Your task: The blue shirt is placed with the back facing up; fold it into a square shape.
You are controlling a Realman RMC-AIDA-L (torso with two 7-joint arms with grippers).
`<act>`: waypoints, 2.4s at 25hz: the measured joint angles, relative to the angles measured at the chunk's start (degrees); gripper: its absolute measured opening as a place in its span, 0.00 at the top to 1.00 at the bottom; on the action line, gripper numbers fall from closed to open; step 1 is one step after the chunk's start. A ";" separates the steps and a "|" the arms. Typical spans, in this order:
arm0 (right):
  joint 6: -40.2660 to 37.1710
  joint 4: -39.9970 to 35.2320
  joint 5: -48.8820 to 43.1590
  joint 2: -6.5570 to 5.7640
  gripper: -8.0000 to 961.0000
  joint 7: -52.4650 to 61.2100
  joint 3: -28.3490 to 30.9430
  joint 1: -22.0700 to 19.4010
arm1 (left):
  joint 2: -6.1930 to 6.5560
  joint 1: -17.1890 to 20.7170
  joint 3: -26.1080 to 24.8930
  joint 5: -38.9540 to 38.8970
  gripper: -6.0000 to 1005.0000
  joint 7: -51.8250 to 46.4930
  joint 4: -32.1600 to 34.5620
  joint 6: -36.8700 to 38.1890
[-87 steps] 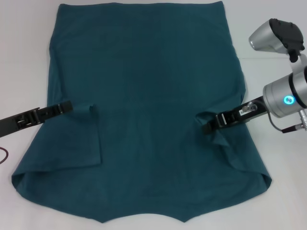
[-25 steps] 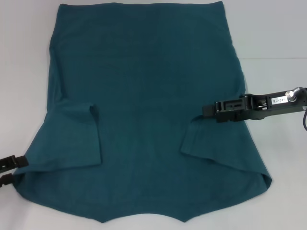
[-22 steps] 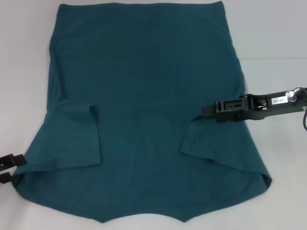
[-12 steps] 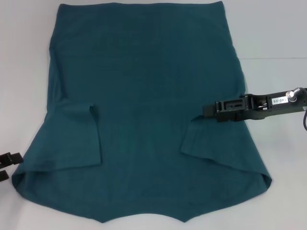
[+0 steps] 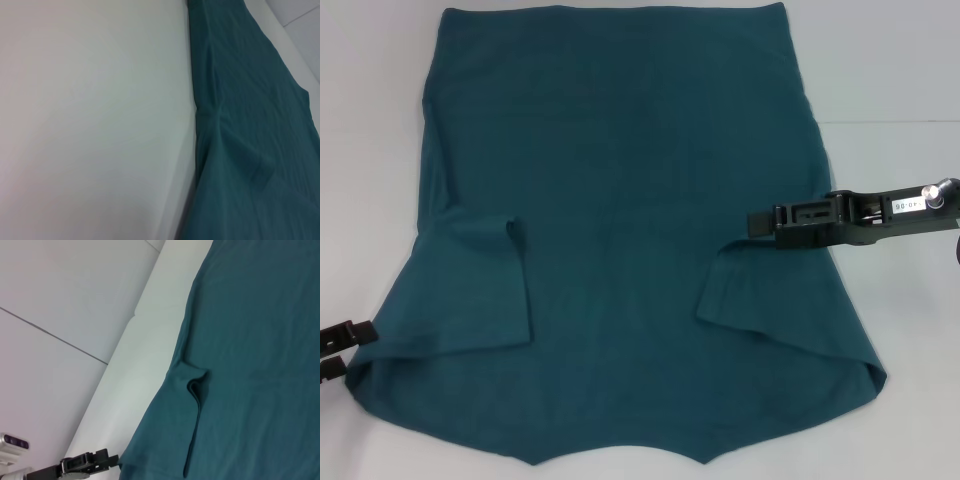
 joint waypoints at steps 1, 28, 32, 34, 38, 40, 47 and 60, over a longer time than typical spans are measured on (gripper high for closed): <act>0.00 0.00 -0.01 0.00 0.14 0.00 0.00 0.00 | 0.00 0.00 0.06 0.02 0.16 0.09 0.00 -0.01; -0.57 0.35 -0.01 -0.27 0.16 -0.13 0.37 -0.35 | -0.16 -2.98 6.39 0.42 0.16 -0.31 -2.46 1.87; -0.70 0.27 -0.01 -0.34 0.16 -0.13 0.54 -0.35 | -0.14 -2.88 6.53 0.21 0.23 -0.09 -2.43 1.88; -0.74 0.26 -0.01 -0.35 0.16 -0.13 0.57 -0.35 | -0.11 -2.90 6.58 0.31 0.27 -0.19 -2.43 1.85; -0.77 0.24 -0.01 -0.36 0.17 -0.13 0.63 -0.37 | -0.08 -2.96 6.72 0.45 0.43 -0.43 -2.34 1.69; -0.77 0.23 -0.01 -0.40 0.17 -0.13 0.63 -0.42 | -0.07 -2.97 6.74 0.45 0.51 -0.45 -2.33 1.57; -0.77 0.17 -0.11 -0.51 0.18 -0.13 0.61 -0.46 | 0.01 -3.01 6.74 0.45 0.77 -0.49 -2.45 0.96; -5.45 0.27 -0.77 -2.28 0.19 -1.86 -0.05 -1.35 | 0.78 -3.46 4.64 -0.55 1.00 -0.40 -2.47 4.82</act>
